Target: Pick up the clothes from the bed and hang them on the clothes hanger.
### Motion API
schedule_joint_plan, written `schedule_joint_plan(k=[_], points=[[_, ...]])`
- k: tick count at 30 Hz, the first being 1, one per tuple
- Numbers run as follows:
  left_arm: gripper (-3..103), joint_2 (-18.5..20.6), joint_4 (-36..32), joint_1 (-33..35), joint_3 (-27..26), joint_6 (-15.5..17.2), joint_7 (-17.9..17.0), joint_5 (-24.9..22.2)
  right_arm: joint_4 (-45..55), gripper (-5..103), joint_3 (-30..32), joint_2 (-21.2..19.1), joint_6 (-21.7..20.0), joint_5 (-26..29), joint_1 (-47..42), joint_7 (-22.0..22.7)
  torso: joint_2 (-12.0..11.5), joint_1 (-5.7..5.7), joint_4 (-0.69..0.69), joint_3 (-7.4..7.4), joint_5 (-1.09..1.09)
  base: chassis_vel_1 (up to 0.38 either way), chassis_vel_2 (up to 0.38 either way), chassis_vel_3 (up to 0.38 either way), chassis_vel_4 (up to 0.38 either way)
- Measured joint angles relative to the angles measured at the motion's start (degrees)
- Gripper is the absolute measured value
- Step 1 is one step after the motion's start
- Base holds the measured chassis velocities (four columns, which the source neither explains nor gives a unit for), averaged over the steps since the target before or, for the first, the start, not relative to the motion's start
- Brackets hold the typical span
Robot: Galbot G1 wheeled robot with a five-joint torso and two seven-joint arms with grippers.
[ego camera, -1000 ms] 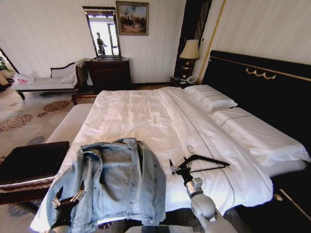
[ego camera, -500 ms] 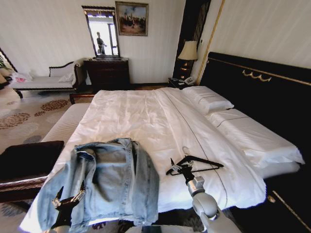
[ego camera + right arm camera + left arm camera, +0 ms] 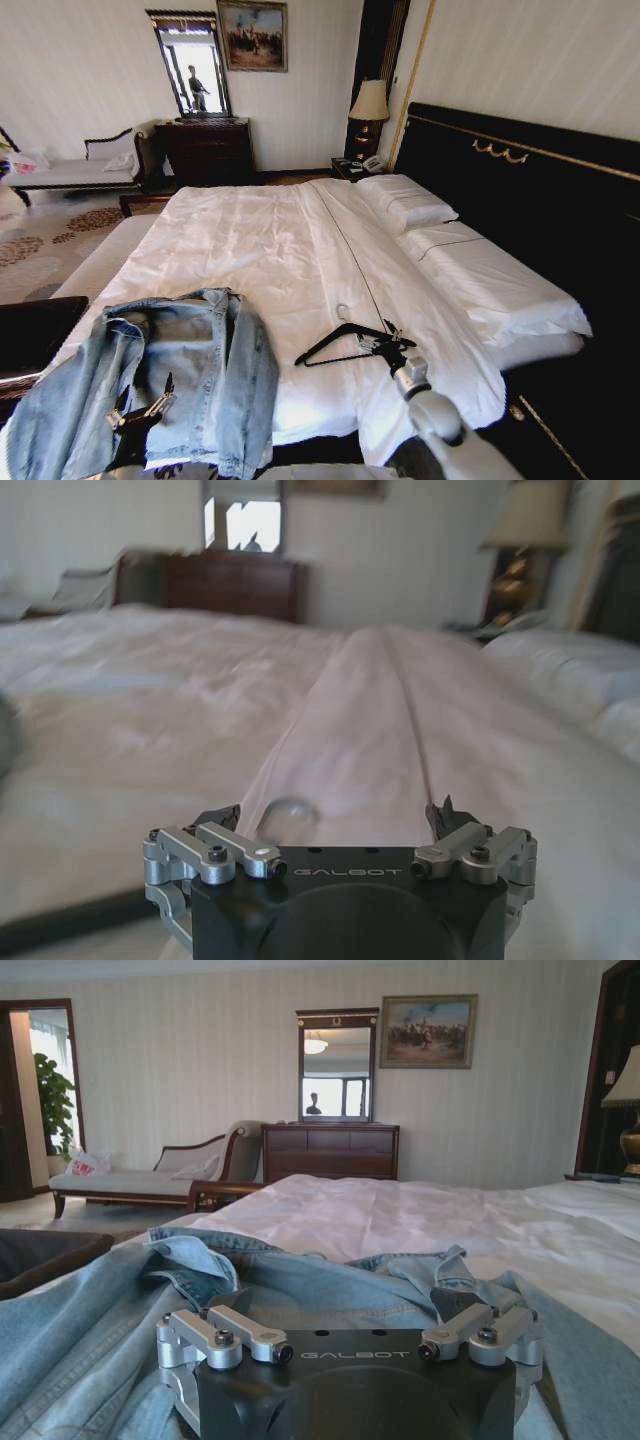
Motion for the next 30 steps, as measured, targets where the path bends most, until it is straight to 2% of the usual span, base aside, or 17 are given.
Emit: schedule_joint_plan(k=[1, 2, 5, 7, 8, 10, 12, 13, 14, 17, 18, 20, 22, 24, 26, 27, 30], points=[[100, -0.04, 0.12, 0.02, 0.0, -0.07, 0.0, -0.07, 0.86, 100, -0.84, -2.24, -2.32, 1.41, 0.9, -0.33, 0.0, 0.0, -0.02, 0.0, -0.01, 0.0, 0.0, 0.0, 0.0], [100, -0.04, 0.12, 0.02, 0.0, -0.07, 0.0, -0.07, 0.86, 100, -0.84, -2.24, -2.32, 1.41, 0.9, -0.33, 0.0, 0.0, -0.02, 0.0, -0.01, 0.0, 0.0, 0.0, 0.0], [100, -0.3, 0.39, 0.16, 0.01, -0.38, -0.06, -0.22, 3.08, 100, -5.12, -9.66, -8.76, 5.7, 6.4, -1.53, 0.01, 0.0, 0.0, -0.02, -0.12, 0.0, 0.0, 0.0, 0.0], [100, -0.41, 0.52, 0.2, 0.1, -0.59, -0.13, -0.23, 3.79, 100, -8.49, -14.54, -11.9, 8.28, 12.25, -2.41, 0.01, -0.01, 0.06, -0.02, -0.08, 0.057, 0.081, -0.025, -0.022], [100, -0.41, 0.52, 0.2, 0.1, -0.59, -0.13, -0.23, 3.79, 100, -8.49, -14.54, -11.9, 8.28, 12.25, -2.41, 0.01, -0.01, 0.06, -0.02, -0.08, 0.071, 0.081, -0.025, -0.036], [100, 0.43, 0.87, -0.95, 1.05, 0.09, -0.2, -0.19, 5.35, 100, -9.74, -19.53, -16.22, 10.39, 16.26, -3.8, 0.01, 0.0, 0.13, -0.01, -0.03, 0.055, 0.054, -0.001, -0.004], [100, 1.61, 1.41, -2.63, 2.54, 1.15, -0.06, 0.13, 6.21, 100, -10.18, -24.94, -20.98, 13.37, 19.32, -4.95, 0.01, 0.0, -0.04, -0.01, -0.11, 0.005, -0.027, 0.008, 0.002], [100, 1.84, 1.56, -2.76, 2.82, 1.28, -0.08, 0.12, 5.74, 100, -11.33, -27.0, -23.27, 15.06, 21.73, -5.7, 0.01, 0.0, -0.04, -0.01, -0.03, -0.064, -0.055, 0.017, -0.027], [100, 1.84, 1.56, -2.76, 2.82, 1.28, -0.08, 0.12, 5.74, 100, -11.33, -27.0, -23.27, 15.06, 21.73, -5.7, 0.01, 0.0, -0.04, -0.01, -0.03, -0.064, -0.055, 0.017, -0.027], [100, 1.96, 2.07, -2.65, 3.22, 1.04, -0.05, -0.15, 3.26, 100, -17.81, -31.76, -30.73, 23.38, 31.92, -9.21, 0.0, 0.0, -0.02, -0.01, -0.02, -0.021, -0.012, -0.011, -0.009], [100, 1.96, 2.07, -2.65, 3.22, 1.04, -0.05, -0.15, 3.26, 100, -17.81, -31.76, -30.73, 23.38, 31.92, -9.21, 0.0, 0.0, -0.02, -0.01, -0.02, 0.0, 0.0, 0.0, 0.0], [100, 2.17, 2.59, -2.59, 3.29, 0.55, -0.06, -0.41, 2.43, 100, -24.9, -33.08, -33.83, 27.55, 41.05, -11.87, 0.01, 0.0, 0.01, 0.0, -0.06, 0.0, 0.0, 0.0, 0.0], [100, 2.3, 2.73, -2.65, 3.3, 0.42, -0.06, -0.6, 2.64, 100, -28.92, -33.05, -34.32, 28.95, 45.62, -12.87, 0.01, 0.0, 0.01, -0.01, -0.07, 0.0, 0.0, 0.0, 0.0], [100, 2.36, 2.76, -2.85, 3.3, 0.4, -0.08, -0.75, 3.35, 100, -36.3, -31.93, -34.65, 29.93, 52.53, -14.06, 0.01, 0.0, 0.01, -0.01, -0.08, 0.0, 0.0, 0.0, 0.0], [100, 2.23, 2.38, -3.04, 3.28, 0.54, -0.07, -0.73, 3.17, 100, -44.32, -29.95, -34.65, 28.99, 59.74, -14.66, 0.01, 0.0, 0.02, -0.01, -0.07, 0.0, 0.0, 0.0, 0.0], [100, 2.23, 2.38, -3.04, 3.28, 0.54, -0.07, -0.73, 3.17, 100, -44.32, -29.95, -34.65, 28.99, 59.74, -14.66, 0.01, 0.0, 0.02, -0.01, -0.07, 0.0, 0.0, 0.0, 0.0], [100, 1.87, 1.58, -3.0, 3.02, 0.78, -0.08, -0.36, -0.14, 100, -56.71, -25.87, -34.58, 24.17, 69.94, -16.07, 0.01, 0.0, 0.02, 0.0, -0.06, 0.0, 0.0, 0.0, 0.0]])
